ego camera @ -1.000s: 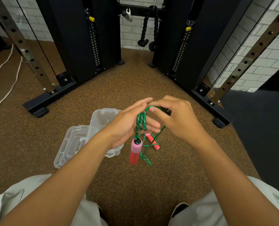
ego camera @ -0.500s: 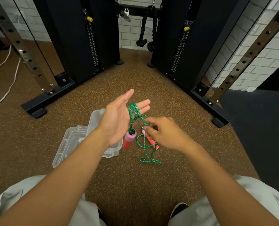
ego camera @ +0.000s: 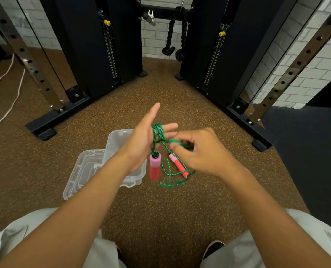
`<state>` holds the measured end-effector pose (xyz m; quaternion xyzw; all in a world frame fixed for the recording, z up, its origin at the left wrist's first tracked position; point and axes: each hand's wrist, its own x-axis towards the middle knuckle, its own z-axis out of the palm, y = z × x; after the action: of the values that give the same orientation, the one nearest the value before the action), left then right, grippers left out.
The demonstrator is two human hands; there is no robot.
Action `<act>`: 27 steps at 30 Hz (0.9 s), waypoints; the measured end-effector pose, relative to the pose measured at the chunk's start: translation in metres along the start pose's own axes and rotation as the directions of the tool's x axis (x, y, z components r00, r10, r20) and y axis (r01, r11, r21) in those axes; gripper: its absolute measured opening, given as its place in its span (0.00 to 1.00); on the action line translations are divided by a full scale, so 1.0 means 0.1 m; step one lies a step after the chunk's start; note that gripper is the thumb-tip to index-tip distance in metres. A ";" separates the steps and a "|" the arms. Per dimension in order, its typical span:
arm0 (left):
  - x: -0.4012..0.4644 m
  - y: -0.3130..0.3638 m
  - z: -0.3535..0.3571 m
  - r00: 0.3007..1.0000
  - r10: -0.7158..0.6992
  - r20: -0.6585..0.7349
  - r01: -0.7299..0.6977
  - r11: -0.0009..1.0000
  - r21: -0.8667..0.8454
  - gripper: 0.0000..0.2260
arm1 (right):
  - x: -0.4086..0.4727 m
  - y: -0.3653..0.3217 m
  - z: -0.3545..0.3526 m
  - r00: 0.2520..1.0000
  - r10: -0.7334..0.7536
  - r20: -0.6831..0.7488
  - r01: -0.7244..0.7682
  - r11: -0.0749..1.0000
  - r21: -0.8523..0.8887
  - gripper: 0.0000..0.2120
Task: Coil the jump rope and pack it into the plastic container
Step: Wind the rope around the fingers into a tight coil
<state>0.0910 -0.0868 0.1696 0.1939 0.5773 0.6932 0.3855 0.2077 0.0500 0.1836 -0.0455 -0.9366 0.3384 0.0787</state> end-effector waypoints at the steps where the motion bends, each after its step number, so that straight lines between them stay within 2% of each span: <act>1: -0.02 -0.01 0.02 0.999 -0.008 0.042 0.006 0.999 0.042 0.25 | 0.01 0.00 -0.04 0.999 0.005 -0.042 -0.006 1.000 -0.009 0.11; 4: -0.09 -0.03 0.11 0.980 -0.047 0.193 0.033 0.997 0.077 0.25 | 0.02 0.05 -0.14 0.990 0.025 -0.139 -0.026 1.000 -0.008 0.09; 6: -0.09 -0.04 0.13 0.967 -0.059 0.247 0.039 0.995 0.089 0.26 | 0.02 0.11 -0.17 0.984 0.050 -0.169 -0.049 0.999 0.009 0.08; 8: -0.07 -0.07 0.13 0.959 -0.062 0.276 0.042 0.996 0.077 0.27 | 0.03 0.18 -0.17 0.978 0.056 -0.201 -0.060 0.998 -0.014 0.09; 12: -0.07 -0.07 0.10 0.956 -0.069 0.284 0.070 0.998 0.007 0.29 | 0.04 0.28 -0.14 0.973 0.075 -0.219 -0.057 0.995 0.088 0.07; 18: -0.07 -0.03 0.09 0.954 -0.046 0.296 0.093 0.985 -0.147 0.31 | 0.04 0.38 -0.02 0.978 0.162 -0.132 -0.129 0.965 0.226 0.12; 22: -0.06 0.01 0.05 0.963 -0.020 0.268 0.085 0.968 -0.237 0.31 | 0.04 0.37 0.14 0.975 0.223 -0.023 -0.220 0.971 0.092 0.17; 27: -0.03 0.01 0.01 0.988 0.013 0.155 0.035 0.953 -0.302 0.30 | 0.01 0.24 0.30 0.977 0.193 0.095 -0.195 0.981 0.013 0.16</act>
<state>0.0933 -0.0885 0.1715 0.1822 0.4332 0.7544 0.4583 0.2022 0.0500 0.1454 -0.1199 -0.9265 0.3567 0.0019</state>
